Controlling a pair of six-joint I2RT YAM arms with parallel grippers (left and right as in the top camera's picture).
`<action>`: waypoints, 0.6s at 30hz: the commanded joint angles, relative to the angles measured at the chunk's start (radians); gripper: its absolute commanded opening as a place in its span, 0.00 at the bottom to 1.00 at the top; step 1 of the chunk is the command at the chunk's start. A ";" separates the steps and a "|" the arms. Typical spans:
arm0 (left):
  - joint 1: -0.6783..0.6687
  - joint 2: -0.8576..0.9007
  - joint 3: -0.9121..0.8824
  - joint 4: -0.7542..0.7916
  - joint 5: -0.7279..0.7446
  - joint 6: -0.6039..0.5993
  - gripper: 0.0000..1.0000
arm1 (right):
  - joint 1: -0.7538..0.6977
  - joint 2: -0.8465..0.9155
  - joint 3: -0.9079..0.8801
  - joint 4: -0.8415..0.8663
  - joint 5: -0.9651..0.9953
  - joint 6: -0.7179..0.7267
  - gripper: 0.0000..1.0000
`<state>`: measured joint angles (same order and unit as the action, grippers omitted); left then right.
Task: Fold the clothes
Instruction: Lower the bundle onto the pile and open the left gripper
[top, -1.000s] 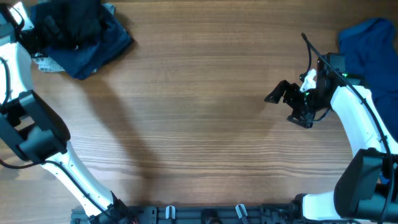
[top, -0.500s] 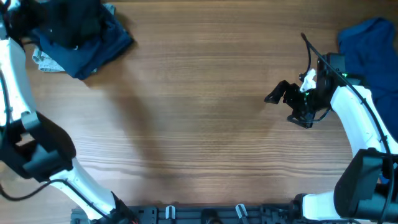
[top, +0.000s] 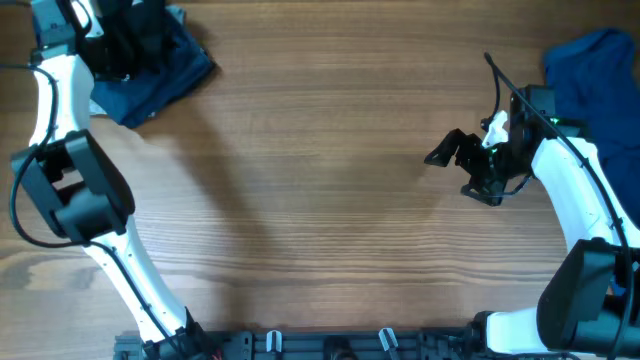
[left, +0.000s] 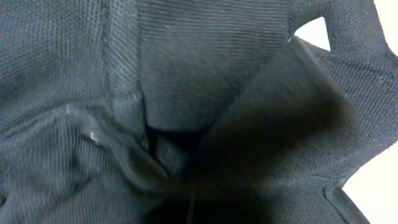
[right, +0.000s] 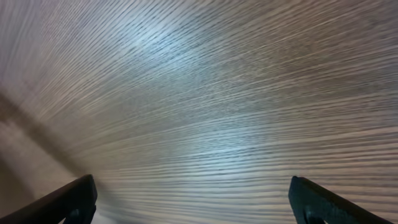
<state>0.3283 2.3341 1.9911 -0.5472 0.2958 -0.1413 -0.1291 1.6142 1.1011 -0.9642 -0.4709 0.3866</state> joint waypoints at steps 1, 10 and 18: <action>-0.051 0.008 0.005 0.048 0.135 -0.009 0.04 | -0.003 0.013 -0.004 0.001 -0.054 -0.020 0.99; -0.077 -0.213 0.005 0.096 0.147 -0.009 0.04 | -0.003 0.013 -0.004 0.002 -0.054 -0.021 0.99; -0.067 -0.215 0.005 0.166 -0.202 -0.027 0.04 | -0.003 0.013 -0.004 0.002 -0.054 -0.021 0.99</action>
<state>0.2497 2.1063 1.9938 -0.4175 0.3191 -0.1444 -0.1291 1.6142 1.1011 -0.9642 -0.5018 0.3866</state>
